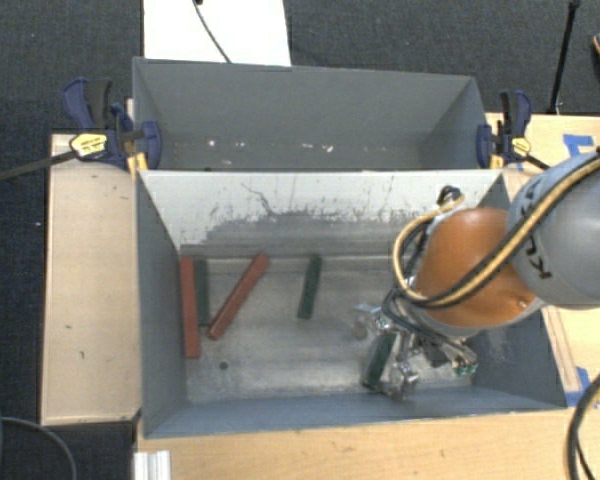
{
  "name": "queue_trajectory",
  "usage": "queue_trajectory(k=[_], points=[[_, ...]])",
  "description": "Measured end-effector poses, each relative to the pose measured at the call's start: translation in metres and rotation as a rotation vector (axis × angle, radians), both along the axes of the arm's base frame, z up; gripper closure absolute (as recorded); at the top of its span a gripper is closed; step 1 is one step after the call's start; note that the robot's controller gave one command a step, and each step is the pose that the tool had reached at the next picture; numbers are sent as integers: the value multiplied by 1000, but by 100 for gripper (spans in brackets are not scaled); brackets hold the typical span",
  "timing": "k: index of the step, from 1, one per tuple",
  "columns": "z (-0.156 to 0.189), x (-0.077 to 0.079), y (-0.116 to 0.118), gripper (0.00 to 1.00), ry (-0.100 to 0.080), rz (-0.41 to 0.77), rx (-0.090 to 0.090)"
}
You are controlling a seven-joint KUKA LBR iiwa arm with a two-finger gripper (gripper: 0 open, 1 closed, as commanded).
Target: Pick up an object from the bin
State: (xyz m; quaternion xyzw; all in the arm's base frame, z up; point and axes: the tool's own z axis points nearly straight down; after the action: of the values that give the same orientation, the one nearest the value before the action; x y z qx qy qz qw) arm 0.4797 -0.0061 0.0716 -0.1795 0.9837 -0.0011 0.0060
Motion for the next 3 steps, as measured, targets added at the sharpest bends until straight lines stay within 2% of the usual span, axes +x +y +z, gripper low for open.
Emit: queue_trajectory(k=[1,2,3], points=[[29,20,5,0,7,-137,2],[32,0,23,0,12,166,0],[-3,23,16,0,9,157,0]])
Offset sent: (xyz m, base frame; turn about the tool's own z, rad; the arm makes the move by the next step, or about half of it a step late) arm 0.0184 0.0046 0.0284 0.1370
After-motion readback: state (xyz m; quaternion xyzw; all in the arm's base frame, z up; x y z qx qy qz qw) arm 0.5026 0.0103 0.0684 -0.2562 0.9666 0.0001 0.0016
